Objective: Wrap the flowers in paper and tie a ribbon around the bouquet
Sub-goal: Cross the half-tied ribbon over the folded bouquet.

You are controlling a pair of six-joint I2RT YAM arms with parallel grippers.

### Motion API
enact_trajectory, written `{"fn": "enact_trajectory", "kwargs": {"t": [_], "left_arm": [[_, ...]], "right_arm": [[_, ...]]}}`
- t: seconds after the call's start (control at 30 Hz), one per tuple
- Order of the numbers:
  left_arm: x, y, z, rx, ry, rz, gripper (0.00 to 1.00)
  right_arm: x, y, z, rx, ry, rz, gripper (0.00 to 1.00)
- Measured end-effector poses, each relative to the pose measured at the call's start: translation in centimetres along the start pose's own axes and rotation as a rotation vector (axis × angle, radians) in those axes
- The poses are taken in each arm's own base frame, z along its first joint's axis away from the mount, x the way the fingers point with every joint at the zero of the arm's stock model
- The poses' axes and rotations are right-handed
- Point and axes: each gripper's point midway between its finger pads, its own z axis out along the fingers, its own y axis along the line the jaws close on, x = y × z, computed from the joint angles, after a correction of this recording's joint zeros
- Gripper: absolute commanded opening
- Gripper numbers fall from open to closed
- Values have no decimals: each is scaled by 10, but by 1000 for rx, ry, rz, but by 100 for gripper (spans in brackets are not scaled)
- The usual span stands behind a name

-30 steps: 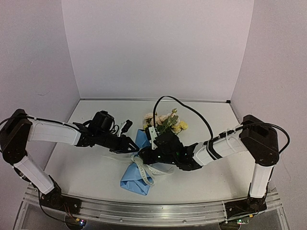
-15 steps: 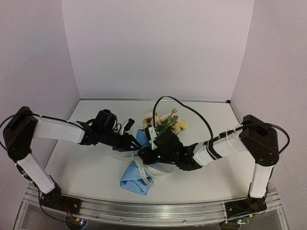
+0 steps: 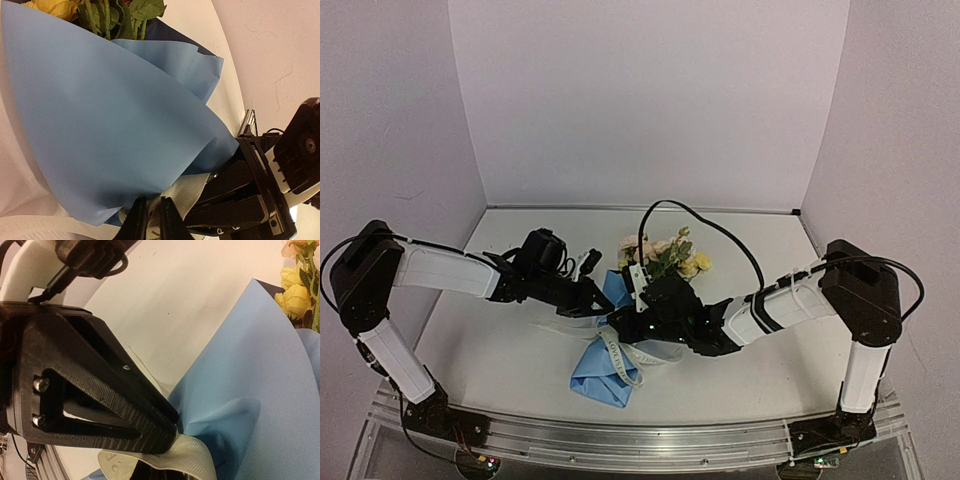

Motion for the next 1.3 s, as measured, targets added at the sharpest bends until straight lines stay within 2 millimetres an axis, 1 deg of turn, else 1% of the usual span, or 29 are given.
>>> {"fn": "enact_trajectory", "kwargs": {"t": [0.03,0.13,0.17,0.3,0.4,0.53,0.73,0.83,1.03,1.3], "left_arm": [[0,0,0,0,0,-1,1],[-1,1,0,-6,-5,-4,0],[-1,2,0,-9,-7,-5,0],[-4,1,-2,-18,-21,5,0],[-8,-4,-7,-14,-42,26,0],[-13,-12,-14,-5,-74,52,0],[-12,-10,-17,-14,-86,56,0],[-10,-9,-16,-16,-83,53,0],[-7,-6,-16,-18,-75,48,0],[-7,-7,-16,-13,-75,51,0]], "right_arm": [[0,0,0,1,0,0,0],[0,-1,0,3,0,0,0],[0,-1,0,3,0,0,2],[0,-1,-1,8,2,1,11],[1,-3,-4,18,11,6,21],[-1,-3,-14,26,17,18,29],[-9,1,-31,30,11,49,42],[-11,0,-35,39,8,67,44],[-8,-5,-35,72,27,103,46],[-22,1,-31,84,2,150,46]]}}
